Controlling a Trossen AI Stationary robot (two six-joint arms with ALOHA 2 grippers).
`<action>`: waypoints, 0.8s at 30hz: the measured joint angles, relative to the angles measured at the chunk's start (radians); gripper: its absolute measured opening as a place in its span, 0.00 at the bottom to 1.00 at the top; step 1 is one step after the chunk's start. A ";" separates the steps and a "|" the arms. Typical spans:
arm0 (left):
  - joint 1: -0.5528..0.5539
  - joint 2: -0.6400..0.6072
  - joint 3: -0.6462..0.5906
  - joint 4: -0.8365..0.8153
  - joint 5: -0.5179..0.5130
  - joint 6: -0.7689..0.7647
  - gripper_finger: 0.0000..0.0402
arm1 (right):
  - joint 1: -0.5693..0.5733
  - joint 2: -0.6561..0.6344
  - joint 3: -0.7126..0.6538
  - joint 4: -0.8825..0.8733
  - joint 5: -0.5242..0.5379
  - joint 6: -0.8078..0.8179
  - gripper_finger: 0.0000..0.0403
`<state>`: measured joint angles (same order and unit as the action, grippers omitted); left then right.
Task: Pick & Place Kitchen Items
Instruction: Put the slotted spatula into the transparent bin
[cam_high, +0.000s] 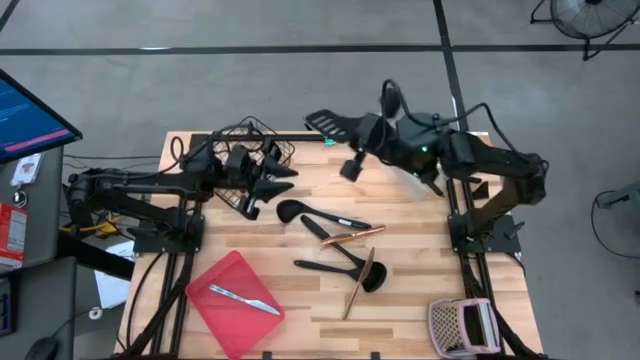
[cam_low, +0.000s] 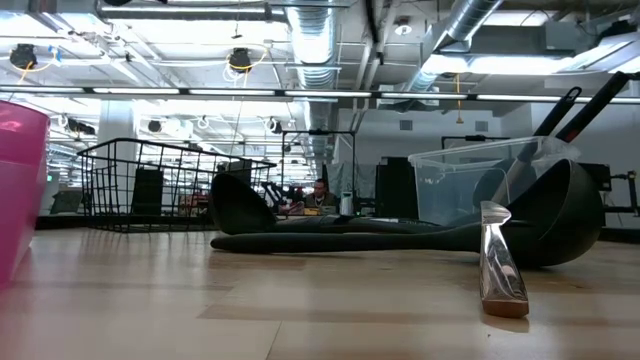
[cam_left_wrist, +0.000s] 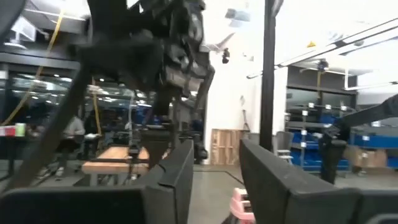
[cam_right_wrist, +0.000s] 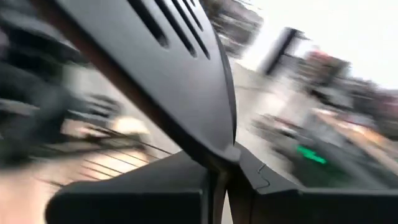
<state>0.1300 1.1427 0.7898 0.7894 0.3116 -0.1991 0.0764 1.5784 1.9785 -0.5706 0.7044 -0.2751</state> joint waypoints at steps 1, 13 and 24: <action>0.001 0.000 0.000 -0.004 -0.002 -0.002 0.31 | 0.000 -0.007 0.000 -0.023 0.082 -0.017 0.03; -0.001 -0.012 0.000 -0.024 0.074 -0.067 0.33 | -0.179 0.065 -0.005 -0.620 0.735 0.004 0.03; 0.000 -0.091 0.000 -0.065 0.193 -0.149 0.31 | -0.364 0.123 -0.127 -1.000 0.576 0.374 0.03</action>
<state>0.1303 1.0516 0.7897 0.7239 0.5045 -0.3482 -0.2879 1.7010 1.8515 -1.5709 1.2807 0.0994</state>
